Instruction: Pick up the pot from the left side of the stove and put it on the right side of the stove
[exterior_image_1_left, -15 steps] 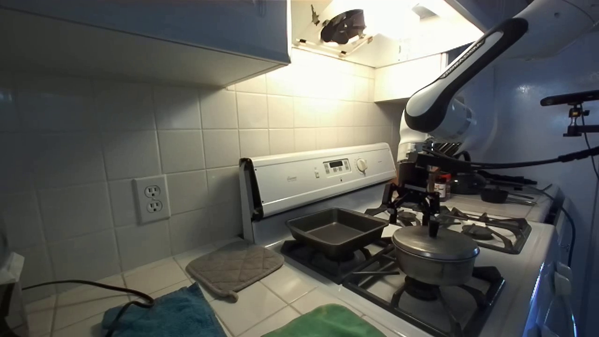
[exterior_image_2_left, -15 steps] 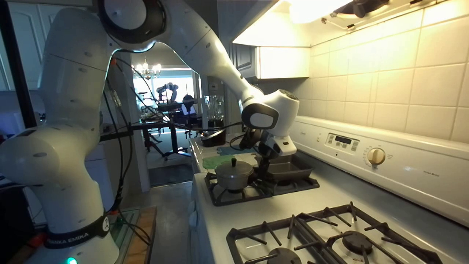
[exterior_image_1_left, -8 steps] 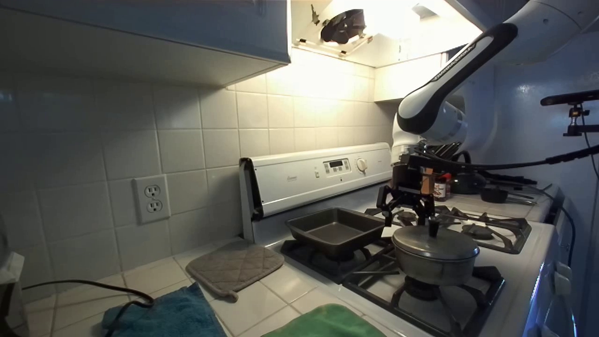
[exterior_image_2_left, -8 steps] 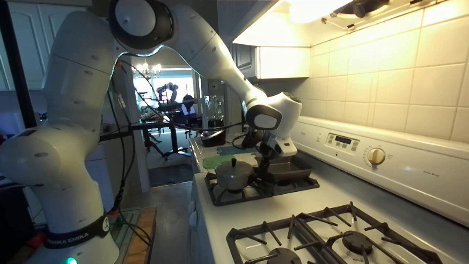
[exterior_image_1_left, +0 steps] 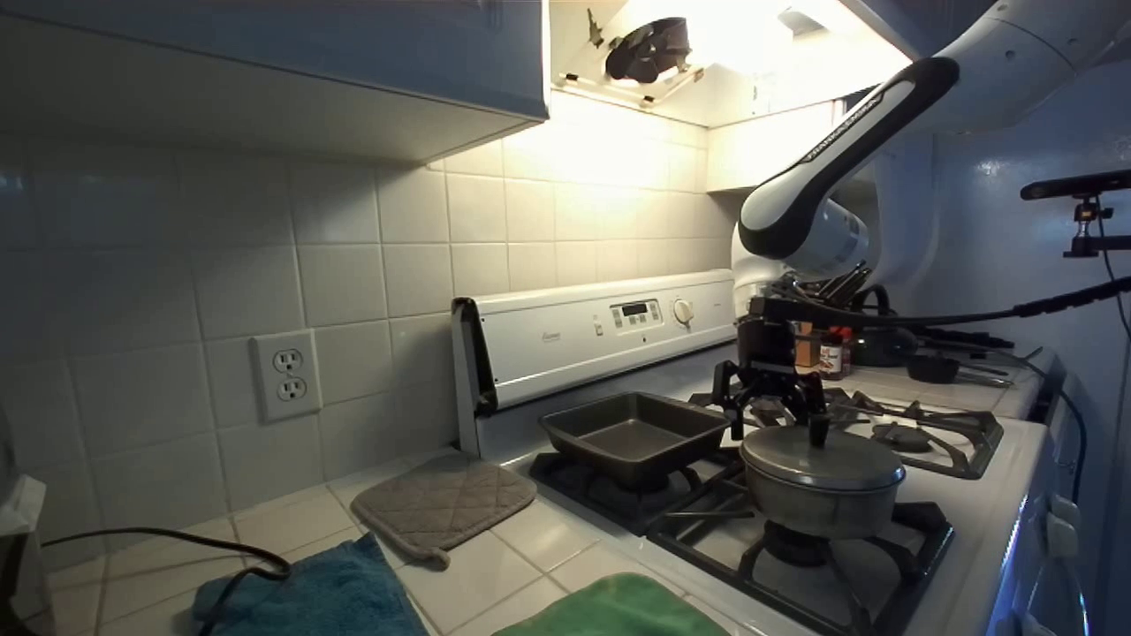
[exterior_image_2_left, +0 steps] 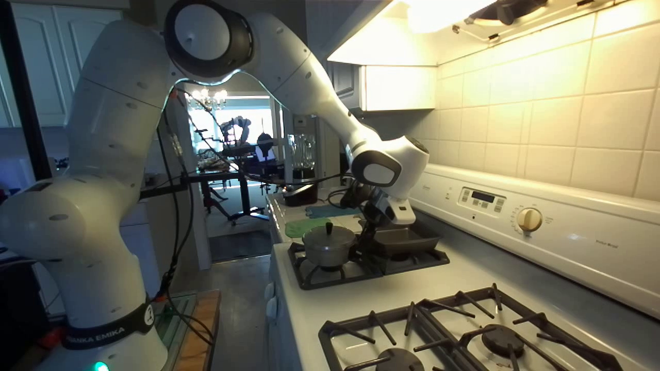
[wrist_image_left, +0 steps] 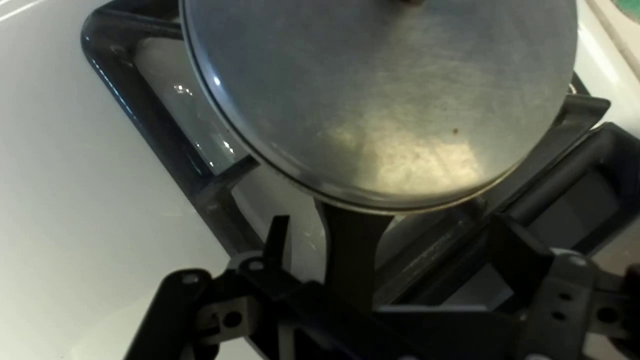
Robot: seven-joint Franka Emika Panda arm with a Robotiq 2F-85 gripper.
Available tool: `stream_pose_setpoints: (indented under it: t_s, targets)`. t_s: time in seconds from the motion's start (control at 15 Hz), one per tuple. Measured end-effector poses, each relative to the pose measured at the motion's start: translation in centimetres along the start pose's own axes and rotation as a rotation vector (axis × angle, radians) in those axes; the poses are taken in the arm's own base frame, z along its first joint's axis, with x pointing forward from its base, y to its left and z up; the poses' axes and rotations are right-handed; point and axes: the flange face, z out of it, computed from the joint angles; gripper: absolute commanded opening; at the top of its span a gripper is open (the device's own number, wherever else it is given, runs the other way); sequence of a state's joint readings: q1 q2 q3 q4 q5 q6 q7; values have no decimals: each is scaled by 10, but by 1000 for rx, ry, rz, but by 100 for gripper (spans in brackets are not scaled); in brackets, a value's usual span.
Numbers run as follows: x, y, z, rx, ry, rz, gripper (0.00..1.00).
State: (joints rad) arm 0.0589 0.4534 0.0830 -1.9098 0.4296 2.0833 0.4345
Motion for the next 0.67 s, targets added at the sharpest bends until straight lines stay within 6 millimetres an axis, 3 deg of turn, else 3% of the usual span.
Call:
stream_pose_setpoints:
  t_s: [0.67]
  targets:
    - [8, 8, 14, -30, -52, 104, 100]
